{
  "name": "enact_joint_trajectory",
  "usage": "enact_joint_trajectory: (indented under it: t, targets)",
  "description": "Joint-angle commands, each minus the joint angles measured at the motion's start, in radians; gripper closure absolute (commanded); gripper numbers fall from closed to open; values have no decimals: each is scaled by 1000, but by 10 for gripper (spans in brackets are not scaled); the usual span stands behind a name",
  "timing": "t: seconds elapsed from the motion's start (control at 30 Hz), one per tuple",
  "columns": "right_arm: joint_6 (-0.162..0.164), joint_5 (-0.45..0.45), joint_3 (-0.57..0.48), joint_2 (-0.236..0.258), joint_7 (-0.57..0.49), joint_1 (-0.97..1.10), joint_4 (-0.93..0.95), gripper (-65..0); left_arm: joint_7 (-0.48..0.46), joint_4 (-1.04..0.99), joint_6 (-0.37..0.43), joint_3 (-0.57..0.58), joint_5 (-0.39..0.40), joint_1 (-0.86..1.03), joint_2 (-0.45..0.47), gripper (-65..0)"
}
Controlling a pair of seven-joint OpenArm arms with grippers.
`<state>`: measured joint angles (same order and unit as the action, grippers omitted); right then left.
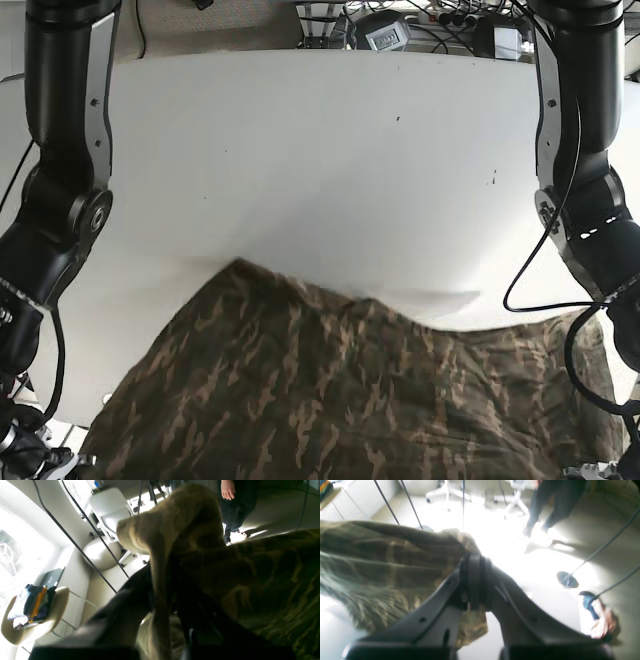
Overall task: Fold the T-shirt properly
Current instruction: 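Lift the shirt with both grippers and swing it back onto the table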
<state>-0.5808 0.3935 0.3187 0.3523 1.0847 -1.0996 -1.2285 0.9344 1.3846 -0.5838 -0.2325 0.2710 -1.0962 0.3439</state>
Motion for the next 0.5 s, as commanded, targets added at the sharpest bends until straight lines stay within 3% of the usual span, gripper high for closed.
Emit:
enact_joint_trajectory:
  t: [0.03, 0.2, 0.43, 0.5]
  targets:
    - [0, 5, 1, 24, -15, -103, -4, -17, -22, 16, 8, -1, 1, -80, 30, 0]
    - [-3, 6, 12, 26, 131, -135, -81, -17, -22, 85, 6, -11, 7, -29, 68, 0]
    - [3, 114, 129, 17, 148, 321, -350, -19, -22, 281, 2, -90, 9, 354, 67, 0]
    - [5, 141, 173, -31, 147, 477, -411, -19, -22, 381, 2, -133, 9, 529, 59, 0]
